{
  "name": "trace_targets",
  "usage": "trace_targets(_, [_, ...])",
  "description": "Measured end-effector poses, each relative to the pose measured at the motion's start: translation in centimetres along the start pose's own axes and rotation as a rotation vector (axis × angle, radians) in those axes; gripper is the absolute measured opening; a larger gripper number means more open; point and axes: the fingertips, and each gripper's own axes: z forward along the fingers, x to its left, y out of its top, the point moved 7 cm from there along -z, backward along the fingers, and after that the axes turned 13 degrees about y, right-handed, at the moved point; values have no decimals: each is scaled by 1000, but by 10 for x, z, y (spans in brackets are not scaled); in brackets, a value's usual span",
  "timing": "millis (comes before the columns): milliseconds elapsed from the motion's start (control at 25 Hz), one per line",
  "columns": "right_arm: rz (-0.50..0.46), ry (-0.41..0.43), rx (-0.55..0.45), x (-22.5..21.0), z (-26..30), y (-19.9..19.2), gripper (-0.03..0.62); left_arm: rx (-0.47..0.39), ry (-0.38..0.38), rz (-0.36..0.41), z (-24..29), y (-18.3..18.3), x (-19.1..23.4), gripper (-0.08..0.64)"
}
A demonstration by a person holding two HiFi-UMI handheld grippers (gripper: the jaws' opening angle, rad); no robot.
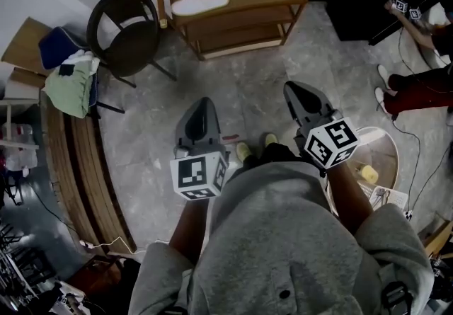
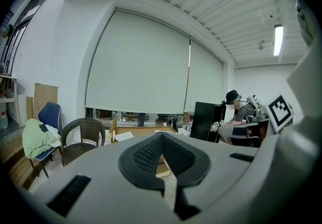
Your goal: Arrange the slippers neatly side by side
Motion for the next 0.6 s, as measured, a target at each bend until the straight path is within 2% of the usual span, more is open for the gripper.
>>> trace_targets(360, [-19, 10, -12, 17, 14, 0, 31, -18, -9, -2, -3, -1, 20, 14])
trace_targets(600, [-27, -4, -13, 12, 21, 0, 31, -17, -17, 1, 3, -3, 25, 14])
